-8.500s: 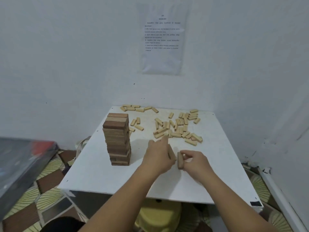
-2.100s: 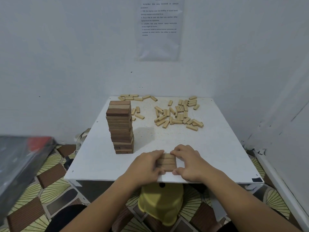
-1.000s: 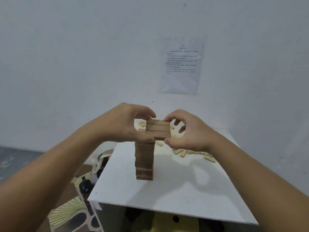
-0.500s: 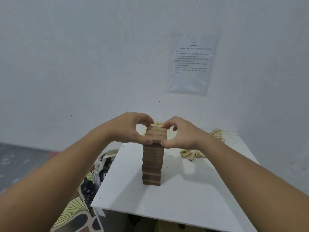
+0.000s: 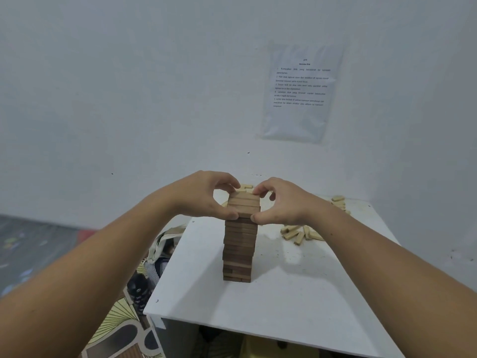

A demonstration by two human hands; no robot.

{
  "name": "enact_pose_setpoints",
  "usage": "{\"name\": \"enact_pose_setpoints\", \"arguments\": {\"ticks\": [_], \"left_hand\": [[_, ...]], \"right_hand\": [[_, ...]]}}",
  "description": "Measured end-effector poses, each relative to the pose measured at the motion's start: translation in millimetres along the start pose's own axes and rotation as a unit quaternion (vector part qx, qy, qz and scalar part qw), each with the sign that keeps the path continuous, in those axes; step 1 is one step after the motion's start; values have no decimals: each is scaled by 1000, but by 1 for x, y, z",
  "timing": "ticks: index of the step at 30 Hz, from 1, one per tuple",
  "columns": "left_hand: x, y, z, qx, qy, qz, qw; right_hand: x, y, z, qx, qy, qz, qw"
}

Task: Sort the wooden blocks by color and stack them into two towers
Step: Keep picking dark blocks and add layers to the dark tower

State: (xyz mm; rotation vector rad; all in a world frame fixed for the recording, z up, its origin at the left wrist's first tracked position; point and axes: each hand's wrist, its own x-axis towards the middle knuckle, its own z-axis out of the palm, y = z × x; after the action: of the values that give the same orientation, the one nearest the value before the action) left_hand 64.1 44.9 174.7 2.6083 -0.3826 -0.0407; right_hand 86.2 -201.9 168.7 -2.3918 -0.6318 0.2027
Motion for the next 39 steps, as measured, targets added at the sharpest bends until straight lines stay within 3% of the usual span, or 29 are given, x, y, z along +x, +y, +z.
{"name": "enact_pose_setpoints", "arguments": {"ticks": [39], "left_hand": [[6, 1, -1, 19, -20, 10, 1000]], "right_hand": [[3, 2, -2, -12, -34, 5, 999]]}}
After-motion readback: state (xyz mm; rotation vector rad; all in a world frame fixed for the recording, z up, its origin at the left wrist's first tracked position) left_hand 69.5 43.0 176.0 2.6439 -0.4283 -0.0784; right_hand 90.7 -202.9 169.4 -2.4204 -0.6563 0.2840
